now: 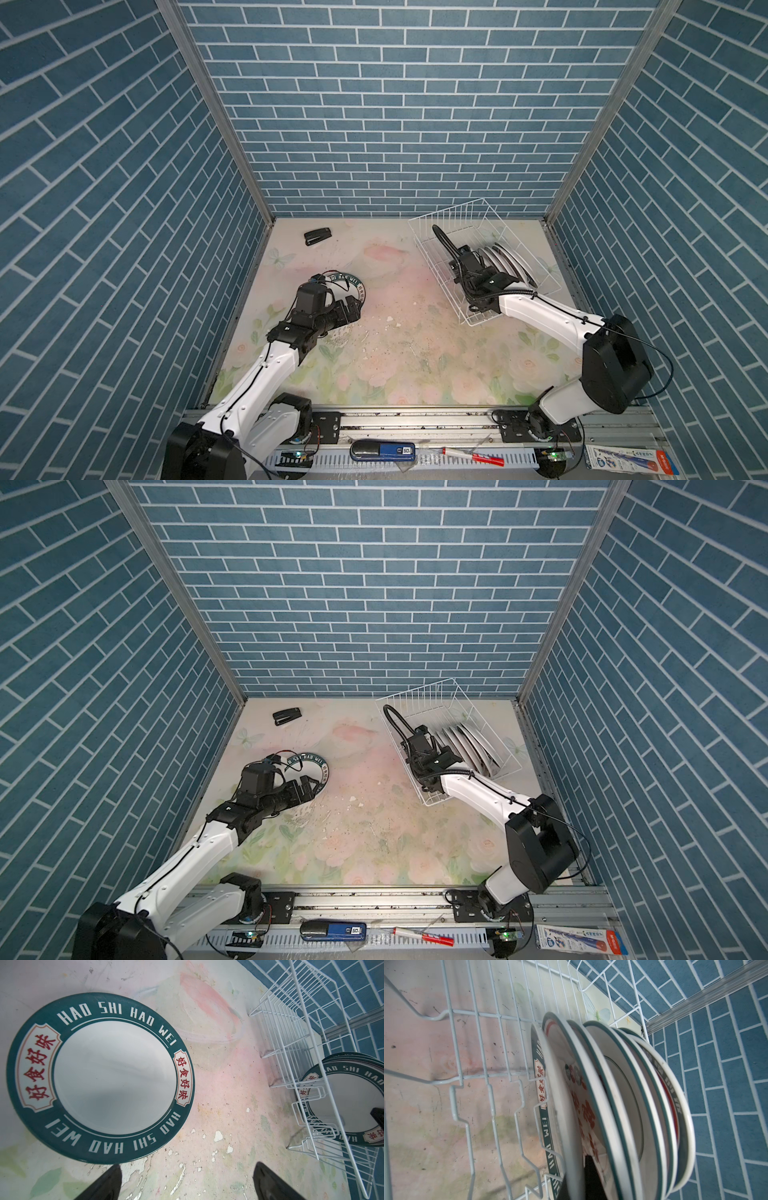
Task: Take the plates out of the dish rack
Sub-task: 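Lift the left gripper while the right gripper reaches into the rack plates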
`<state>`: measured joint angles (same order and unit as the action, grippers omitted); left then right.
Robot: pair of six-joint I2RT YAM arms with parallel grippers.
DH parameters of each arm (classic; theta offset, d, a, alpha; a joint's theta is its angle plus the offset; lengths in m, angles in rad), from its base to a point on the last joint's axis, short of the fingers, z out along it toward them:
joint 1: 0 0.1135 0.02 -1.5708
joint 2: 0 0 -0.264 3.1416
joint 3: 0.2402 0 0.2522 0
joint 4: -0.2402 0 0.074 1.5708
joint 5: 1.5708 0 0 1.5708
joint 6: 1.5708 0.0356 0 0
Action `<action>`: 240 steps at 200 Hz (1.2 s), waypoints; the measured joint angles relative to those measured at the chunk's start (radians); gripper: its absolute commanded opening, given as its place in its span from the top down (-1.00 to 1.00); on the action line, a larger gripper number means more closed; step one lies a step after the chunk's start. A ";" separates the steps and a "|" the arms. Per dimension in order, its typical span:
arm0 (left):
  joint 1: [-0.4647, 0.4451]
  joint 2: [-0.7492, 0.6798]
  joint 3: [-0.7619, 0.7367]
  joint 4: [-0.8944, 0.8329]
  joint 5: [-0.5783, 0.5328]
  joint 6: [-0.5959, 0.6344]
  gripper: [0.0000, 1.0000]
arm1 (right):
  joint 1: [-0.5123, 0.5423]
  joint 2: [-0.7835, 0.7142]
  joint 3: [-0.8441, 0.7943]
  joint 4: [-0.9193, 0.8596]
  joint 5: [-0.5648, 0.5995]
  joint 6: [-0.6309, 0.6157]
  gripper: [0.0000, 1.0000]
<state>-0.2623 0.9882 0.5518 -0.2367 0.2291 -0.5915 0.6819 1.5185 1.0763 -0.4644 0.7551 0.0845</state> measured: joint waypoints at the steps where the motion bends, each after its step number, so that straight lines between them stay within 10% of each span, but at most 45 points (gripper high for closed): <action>1: 0.000 0.002 0.000 0.001 0.000 0.000 -0.99 | 0.001 -0.002 0.000 0.000 0.000 0.000 1.00; 240: -0.021 0.126 -0.023 0.124 -0.026 0.020 -0.99 | 0.163 -0.085 0.015 -0.029 0.191 -0.012 1.00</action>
<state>-0.2829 1.1145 0.5293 -0.1131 0.2031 -0.5716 0.8452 1.4338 1.0916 -0.4931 0.9463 0.0723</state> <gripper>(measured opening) 0.994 0.088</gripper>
